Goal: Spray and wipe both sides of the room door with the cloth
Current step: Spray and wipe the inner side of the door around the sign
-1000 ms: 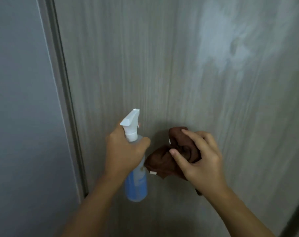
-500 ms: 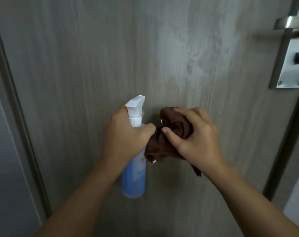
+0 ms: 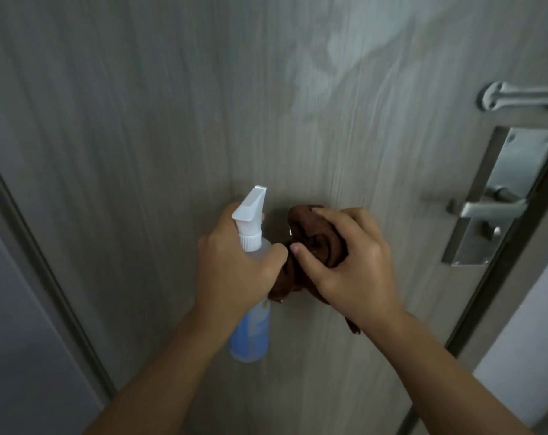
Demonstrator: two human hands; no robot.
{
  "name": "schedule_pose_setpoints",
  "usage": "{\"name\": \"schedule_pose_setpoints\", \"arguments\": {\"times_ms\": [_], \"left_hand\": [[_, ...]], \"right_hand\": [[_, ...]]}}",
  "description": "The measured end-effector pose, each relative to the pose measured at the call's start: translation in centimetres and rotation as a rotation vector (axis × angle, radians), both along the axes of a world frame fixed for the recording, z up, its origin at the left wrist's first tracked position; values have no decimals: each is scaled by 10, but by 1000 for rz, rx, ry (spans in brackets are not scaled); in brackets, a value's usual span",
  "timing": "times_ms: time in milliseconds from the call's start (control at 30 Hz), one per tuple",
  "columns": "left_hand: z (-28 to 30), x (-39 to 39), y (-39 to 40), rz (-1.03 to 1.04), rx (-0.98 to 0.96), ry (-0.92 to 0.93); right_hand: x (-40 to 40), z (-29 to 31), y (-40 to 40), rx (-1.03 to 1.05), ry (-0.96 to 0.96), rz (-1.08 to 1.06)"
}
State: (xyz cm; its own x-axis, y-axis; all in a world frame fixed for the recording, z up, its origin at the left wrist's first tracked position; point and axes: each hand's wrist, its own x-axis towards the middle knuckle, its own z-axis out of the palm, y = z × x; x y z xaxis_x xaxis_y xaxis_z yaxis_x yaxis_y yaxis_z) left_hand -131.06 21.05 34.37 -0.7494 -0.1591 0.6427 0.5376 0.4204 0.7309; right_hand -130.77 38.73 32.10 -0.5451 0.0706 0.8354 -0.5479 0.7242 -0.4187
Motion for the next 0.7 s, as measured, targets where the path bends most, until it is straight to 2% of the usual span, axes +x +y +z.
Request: {"name": "schedule_pose_setpoints", "arguments": {"times_ms": [500, 700], "left_hand": [[246, 48, -30, 67, 34, -61], [325, 54, -35, 67, 32, -1]], "right_hand": [[43, 252, -23, -19, -75, 86], [45, 331, -28, 30, -27, 92]]}}
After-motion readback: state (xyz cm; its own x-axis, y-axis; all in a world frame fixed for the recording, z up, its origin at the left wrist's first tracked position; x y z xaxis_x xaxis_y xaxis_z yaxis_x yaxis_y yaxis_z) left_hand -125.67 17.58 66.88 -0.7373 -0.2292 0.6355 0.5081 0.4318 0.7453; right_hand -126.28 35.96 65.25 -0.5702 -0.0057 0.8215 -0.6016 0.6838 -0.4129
